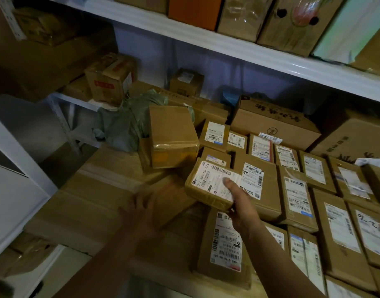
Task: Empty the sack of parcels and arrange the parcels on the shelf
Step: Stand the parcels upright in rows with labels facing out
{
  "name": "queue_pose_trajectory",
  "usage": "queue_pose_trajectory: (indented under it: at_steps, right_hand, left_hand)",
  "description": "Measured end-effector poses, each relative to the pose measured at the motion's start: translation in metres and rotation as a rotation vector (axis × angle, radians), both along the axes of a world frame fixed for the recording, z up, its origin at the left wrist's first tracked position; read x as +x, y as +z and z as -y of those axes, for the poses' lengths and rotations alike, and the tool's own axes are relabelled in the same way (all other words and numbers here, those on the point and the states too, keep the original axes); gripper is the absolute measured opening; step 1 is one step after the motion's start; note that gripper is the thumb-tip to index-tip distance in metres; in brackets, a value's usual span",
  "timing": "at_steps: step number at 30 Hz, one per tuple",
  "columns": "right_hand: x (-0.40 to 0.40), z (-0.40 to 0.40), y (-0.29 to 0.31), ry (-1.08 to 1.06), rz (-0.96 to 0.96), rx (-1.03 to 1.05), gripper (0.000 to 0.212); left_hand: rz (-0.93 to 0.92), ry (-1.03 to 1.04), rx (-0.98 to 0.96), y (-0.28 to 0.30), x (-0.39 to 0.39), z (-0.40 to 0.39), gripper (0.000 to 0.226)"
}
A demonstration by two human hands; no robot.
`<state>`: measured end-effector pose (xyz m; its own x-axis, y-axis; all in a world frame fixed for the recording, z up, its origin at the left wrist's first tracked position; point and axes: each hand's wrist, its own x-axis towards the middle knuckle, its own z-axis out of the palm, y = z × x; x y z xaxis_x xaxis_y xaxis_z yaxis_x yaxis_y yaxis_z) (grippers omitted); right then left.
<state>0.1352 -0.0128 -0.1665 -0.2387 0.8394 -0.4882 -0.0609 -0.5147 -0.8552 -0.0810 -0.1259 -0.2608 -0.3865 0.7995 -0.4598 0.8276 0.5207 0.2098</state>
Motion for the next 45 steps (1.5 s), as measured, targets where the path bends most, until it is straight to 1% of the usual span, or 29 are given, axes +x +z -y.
queue_pose_trajectory:
  at_steps: [2, 4, 8, 10, 11, 12, 13, 14, 15, 16, 17, 19, 21, 23, 24, 26, 28, 29, 30, 31, 32, 33, 34, 36, 39, 41, 43, 45]
  right_hand:
    - [0.001, 0.0, -0.005, -0.002, 0.027, 0.003, 0.052]
    - [0.001, -0.001, -0.009, 0.006, 0.039, -0.002, 0.057]
    - [-0.002, 0.001, -0.009, 0.04, -0.005, -0.029, 0.045]
    - [-0.005, 0.001, -0.01, 0.038, -0.026, -0.047, 0.044]
    - [-0.007, 0.0, -0.011, 0.038, -0.031, -0.051, 0.046]
    - [-0.008, -0.001, -0.01, 0.041, -0.032, -0.048, 0.049]
    - [-0.009, -0.002, -0.009, 0.05, -0.037, -0.045, 0.053]
    - [-0.009, -0.003, -0.007, 0.063, -0.047, -0.044, 0.058]
    - [-0.009, -0.005, -0.005, 0.081, -0.058, -0.044, 0.061]
    - [-0.008, -0.007, -0.002, 0.102, -0.066, -0.042, 0.06]
    - [-0.007, -0.01, 0.0, 0.12, -0.06, -0.04, 0.055]
    - [-0.008, -0.014, 0.005, 0.163, -0.009, -0.041, 0.043]
    - [-0.016, -0.014, 0.008, 0.237, 0.074, -0.035, 0.036]
    - [-0.031, -0.009, 0.005, 0.314, 0.176, 0.01, 0.036]
    - [-0.04, -0.004, 0.002, 0.35, 0.231, 0.041, 0.035]
    - [-0.057, 0.006, -0.003, 0.416, 0.321, 0.089, 0.031]
    - [-0.068, 0.013, -0.009, 0.46, 0.372, 0.119, 0.03]
    - [-0.071, 0.014, -0.011, 0.467, 0.382, 0.121, 0.031]
    - [-0.073, 0.013, -0.011, 0.465, 0.384, 0.115, 0.031]
    - [-0.074, 0.011, -0.009, 0.458, 0.385, 0.107, 0.034]
    - [-0.074, 0.008, -0.009, 0.457, 0.396, 0.107, 0.038]
    - [-0.072, 0.003, -0.008, 0.473, 0.421, 0.116, 0.044]
    - [-0.069, -0.003, -0.008, 0.509, 0.45, 0.132, 0.046]
    - [-0.062, -0.015, -0.005, 0.625, 0.491, 0.166, 0.043]
    - [-0.058, -0.024, -0.006, 0.843, 0.569, 0.21, 0.042]
    - [-0.062, -0.024, -0.011, 0.963, 0.656, 0.248, 0.041]
    - [-0.068, -0.021, -0.021, 1.027, 0.744, 0.301, 0.039]
    - [-0.073, -0.021, -0.03, 1.041, 0.852, 0.395, 0.035]
  left_hand:
    - [-0.049, -0.077, -0.037, -0.003, -0.002, -0.004, 0.127]
    - [-0.089, -0.116, -0.028, -0.007, -0.009, -0.008, 0.128]
    - [-0.087, -0.166, 0.024, -0.011, -0.026, -0.019, 0.124]
    - [-0.092, -0.19, 0.023, -0.007, -0.029, -0.022, 0.12]
    - [-0.062, -0.17, 0.038, -0.003, -0.029, -0.021, 0.117]
    - [0.016, -0.115, 0.067, -0.003, -0.031, -0.019, 0.115]
    - [0.149, -0.013, 0.104, 0.0, -0.034, -0.015, 0.112]
    - [0.335, 0.115, 0.154, 0.006, -0.038, -0.009, 0.106]
    - [0.563, 0.264, 0.209, 0.01, -0.045, -0.002, 0.1]
    - [0.791, 0.395, 0.261, 0.014, -0.053, 0.006, 0.091]
    - [0.954, 0.517, 0.262, 0.018, -0.059, 0.015, 0.082]
    - [1.157, 0.73, 0.233, 0.022, -0.069, 0.031, 0.068]
    - [1.289, 0.906, 0.215, 0.022, -0.074, 0.044, 0.055]
    - [1.382, 1.022, 0.251, 0.023, -0.071, 0.05, 0.04]
    - [1.371, 1.064, 0.284, 0.024, -0.068, 0.051, 0.038]
    - [1.189, 1.066, 0.344, 0.026, -0.063, 0.05, 0.035]
    - [1.023, 0.997, 0.421, 0.03, -0.06, 0.048, 0.031]
    - [0.982, 0.957, 0.444, 0.031, -0.06, 0.046, 0.034]
    - [0.942, 0.929, 0.434, 0.027, -0.061, 0.045, 0.05]
    - [0.906, 0.908, 0.398, 0.022, -0.062, 0.044, 0.074]
    - [0.891, 0.892, 0.368, 0.021, -0.061, 0.044, 0.091]
    - [0.892, 0.876, 0.366, 0.018, -0.06, 0.044, 0.099]
    - [0.918, 0.883, 0.361, 0.012, -0.061, 0.044, 0.1]
    - [0.991, 0.9, 0.359, 0.01, -0.061, 0.045, 0.093]
    - [1.012, 0.879, 0.31, 0.015, -0.068, 0.05, 0.072]
    - [1.02, 0.867, 0.273, 0.018, -0.074, 0.053, 0.066]
    - [1.02, 0.857, 0.244, 0.017, -0.075, 0.053, 0.061]
    - [1.014, 0.86, 0.232, 0.012, -0.07, 0.051, 0.056]
